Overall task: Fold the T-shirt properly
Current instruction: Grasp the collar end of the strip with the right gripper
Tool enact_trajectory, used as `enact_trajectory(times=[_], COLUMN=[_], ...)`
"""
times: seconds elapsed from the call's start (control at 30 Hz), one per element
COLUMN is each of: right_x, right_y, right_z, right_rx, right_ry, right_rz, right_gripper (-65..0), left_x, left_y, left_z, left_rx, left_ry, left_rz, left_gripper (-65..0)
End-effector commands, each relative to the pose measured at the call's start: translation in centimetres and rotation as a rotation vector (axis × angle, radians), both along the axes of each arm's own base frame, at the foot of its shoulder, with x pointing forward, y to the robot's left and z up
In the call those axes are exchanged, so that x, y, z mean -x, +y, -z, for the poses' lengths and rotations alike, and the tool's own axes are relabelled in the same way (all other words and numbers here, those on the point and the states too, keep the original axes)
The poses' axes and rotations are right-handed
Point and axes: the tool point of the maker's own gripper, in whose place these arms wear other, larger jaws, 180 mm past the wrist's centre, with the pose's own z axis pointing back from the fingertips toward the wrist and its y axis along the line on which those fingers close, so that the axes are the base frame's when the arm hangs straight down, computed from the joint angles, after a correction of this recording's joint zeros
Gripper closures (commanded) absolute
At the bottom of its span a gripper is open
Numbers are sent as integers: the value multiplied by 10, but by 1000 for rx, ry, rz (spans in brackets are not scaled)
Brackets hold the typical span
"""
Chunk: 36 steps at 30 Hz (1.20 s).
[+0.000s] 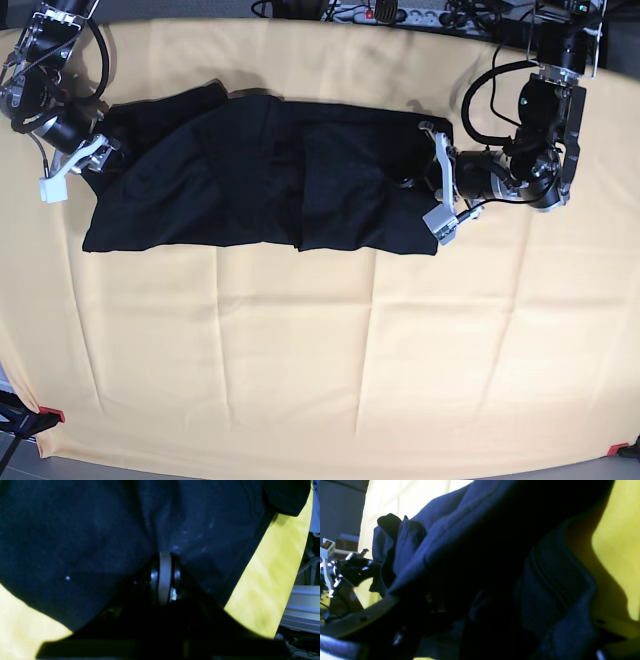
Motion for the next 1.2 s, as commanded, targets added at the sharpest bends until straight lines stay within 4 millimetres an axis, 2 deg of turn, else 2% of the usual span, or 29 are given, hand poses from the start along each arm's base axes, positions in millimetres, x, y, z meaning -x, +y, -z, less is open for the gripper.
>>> enact_trajectory(times=[0.0,0.23,0.53,0.63,0.93,1.17], right_x=[-6,-1,0,2,9,22], right_y=[-6,-20,-51,-51,-49,-60], right_z=[-11,-22,-33,-42,-34,-18], right_rx=[13,39,57,8,-71,-85], right_ry=[-36,-20,-44,-77,-54,7], right_rz=[-10,-61,36,50,51,70], right_gripper=[-379,-380,-379,-380,-380,-379], left_x=[3,3,3,3,4,4], left_y=[15,15,15,15,17,17], left_z=[10,10,10,10,11,11], left_rx=[-92,-91,-92,-92,-102,-102], left_ry=[20,20,20,20,22,21], left_rz=[7,7,7,7,9,9], left_gripper=[0,0,0,0,0,0])
